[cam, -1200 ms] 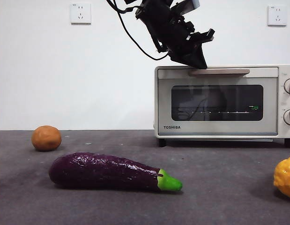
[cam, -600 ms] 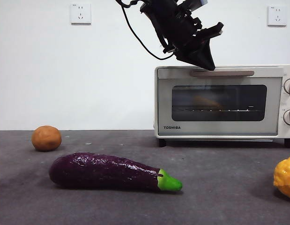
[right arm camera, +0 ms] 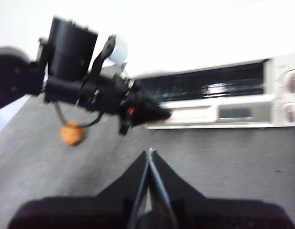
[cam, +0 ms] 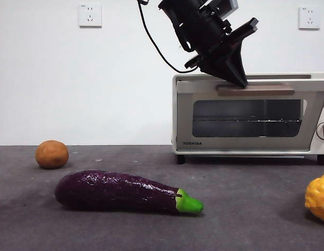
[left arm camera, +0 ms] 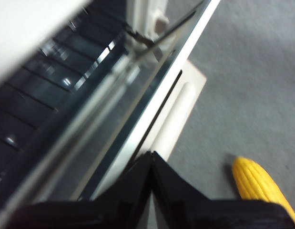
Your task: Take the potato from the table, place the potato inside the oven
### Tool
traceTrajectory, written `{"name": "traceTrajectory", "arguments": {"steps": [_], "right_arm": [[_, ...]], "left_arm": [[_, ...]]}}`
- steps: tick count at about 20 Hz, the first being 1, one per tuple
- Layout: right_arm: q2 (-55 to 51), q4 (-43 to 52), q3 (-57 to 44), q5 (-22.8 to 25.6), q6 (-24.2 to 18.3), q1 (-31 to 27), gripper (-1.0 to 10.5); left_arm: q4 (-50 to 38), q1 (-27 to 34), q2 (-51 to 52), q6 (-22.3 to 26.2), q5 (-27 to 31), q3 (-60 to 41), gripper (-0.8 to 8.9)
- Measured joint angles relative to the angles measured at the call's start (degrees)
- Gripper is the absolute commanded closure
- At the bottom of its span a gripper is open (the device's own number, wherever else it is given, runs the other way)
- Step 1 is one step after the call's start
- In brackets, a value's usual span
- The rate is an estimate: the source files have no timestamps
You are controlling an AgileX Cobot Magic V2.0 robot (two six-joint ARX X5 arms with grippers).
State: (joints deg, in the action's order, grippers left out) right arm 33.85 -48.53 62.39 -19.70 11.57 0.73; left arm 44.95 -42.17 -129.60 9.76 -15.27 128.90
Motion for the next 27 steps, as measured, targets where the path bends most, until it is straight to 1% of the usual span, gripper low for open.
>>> {"name": "traceTrajectory", "arguments": {"steps": [4, 7, 12, 17, 23, 27], "right_arm": [[0.04, -3.52, 3.93, 6.32, 0.0, 0.0, 9.5], [0.04, -5.86, 8.28, 9.79, -0.22, 0.0, 9.5], [0.04, -10.01, 13.88, 12.22, -1.09, 0.0, 9.5], [0.02, -12.52, 15.93, 14.67, -2.19, 0.0, 9.5], [0.04, -13.64, 15.93, 14.8, -2.38, 0.0, 9.5], [0.04, -13.64, 15.93, 14.8, -2.4, 0.0, 9.5]], "left_arm": [[3.82, -0.87, -0.09, -0.44, 0.09, -0.39, 8.22], [5.44, -1.64, -0.5, -0.5, 0.22, -0.76, 8.22], [5.95, -2.54, -0.72, -2.47, 1.14, -0.79, 8.22], [7.65, -3.39, -1.44, -3.41, 1.73, -0.9, 8.22], [13.03, -3.87, -3.28, -3.5, 1.62, -1.29, 8.22], [14.73, -3.96, -3.28, -5.25, 2.12, -1.29, 8.22]]}}
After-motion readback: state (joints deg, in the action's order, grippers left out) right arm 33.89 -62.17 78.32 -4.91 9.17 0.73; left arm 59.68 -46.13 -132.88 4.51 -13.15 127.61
